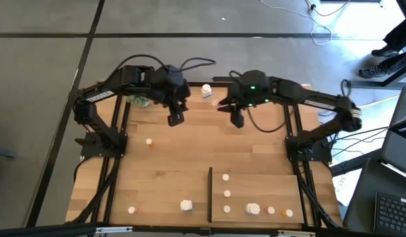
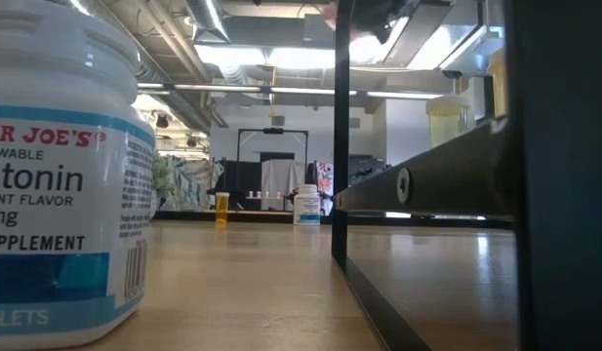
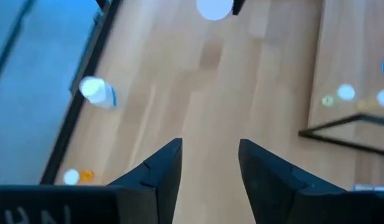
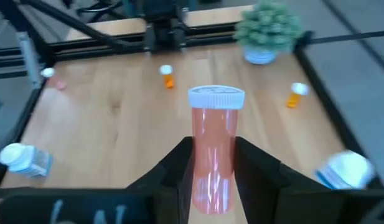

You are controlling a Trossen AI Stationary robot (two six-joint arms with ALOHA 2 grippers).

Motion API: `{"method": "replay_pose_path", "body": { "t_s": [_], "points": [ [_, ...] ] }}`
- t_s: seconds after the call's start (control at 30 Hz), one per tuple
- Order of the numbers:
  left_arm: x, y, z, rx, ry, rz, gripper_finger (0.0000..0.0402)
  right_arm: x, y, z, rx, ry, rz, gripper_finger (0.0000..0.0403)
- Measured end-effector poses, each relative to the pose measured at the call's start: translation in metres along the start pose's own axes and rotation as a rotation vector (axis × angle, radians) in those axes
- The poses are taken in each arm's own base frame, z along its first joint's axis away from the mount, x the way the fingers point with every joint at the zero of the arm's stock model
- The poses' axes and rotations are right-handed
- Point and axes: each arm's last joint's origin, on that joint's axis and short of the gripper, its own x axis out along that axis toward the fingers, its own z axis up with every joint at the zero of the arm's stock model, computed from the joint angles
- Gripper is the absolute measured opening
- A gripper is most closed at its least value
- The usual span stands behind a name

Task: Pick and place medicine bottles onto shelf by color
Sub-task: Put the top pink pill bottle on the shelf aligned with the other pink pill bottle

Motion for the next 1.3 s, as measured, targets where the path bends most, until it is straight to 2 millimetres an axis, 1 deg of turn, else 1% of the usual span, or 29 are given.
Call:
{"method": "replay_pose_path", "body": {
  "t_s": [0.07,0.13,0.23,0.37,0.5,0.6,0.73,0.87,0.97,1.13,1.3],
  "points": [
    [-0.007,0.001,-0.001,-0.003,-0.018,0.011,0.0151,-0.015,0.005,-0.002,0.001,-0.015,-0.036,0.0103],
    [-0.009,0.002,-0.002,-0.003,-0.019,0.018,0.0151,-0.030,0.010,-0.006,0.011,-0.047,-0.066,0.0103],
    [-0.013,0.003,-0.003,-0.003,-0.025,0.021,0.0151,-0.049,0.017,-0.019,0.054,-0.074,-0.126,0.0103],
    [-0.015,0.003,-0.003,-0.002,-0.037,0.020,0.0151,-0.066,0.027,-0.043,0.131,-0.107,-0.189,0.0103],
    [-0.014,0.003,-0.002,-0.001,-0.035,0.020,0.0151,-0.079,0.042,-0.066,0.193,-0.147,-0.203,0.0103],
    [-0.014,0.003,-0.002,-0.001,-0.035,0.020,0.0151,-0.091,0.054,-0.083,0.209,-0.177,-0.207,0.0103],
    [-0.014,0.003,-0.002,-0.002,-0.037,0.026,0.0151,-0.107,0.068,-0.105,0.193,-0.216,-0.133,0.0103],
    [-0.014,0.003,-0.001,-0.003,-0.047,0.040,0.0151,-0.117,0.074,-0.128,0.196,-0.226,-0.045,0.0103],
    [-0.014,0.003,0.000,-0.006,-0.057,0.036,0.0151,-0.118,0.075,-0.143,0.177,-0.239,0.002,0.0103],
    [-0.014,0.003,0.001,-0.040,-0.076,0.031,0.0151,-0.124,0.073,-0.163,0.151,-0.276,0.113,0.0103],
    [-0.014,0.002,0.004,-0.046,-0.100,0.019,0.0151,-0.132,0.069,-0.179,0.118,-0.291,0.225,0.0103]
  ]
}}
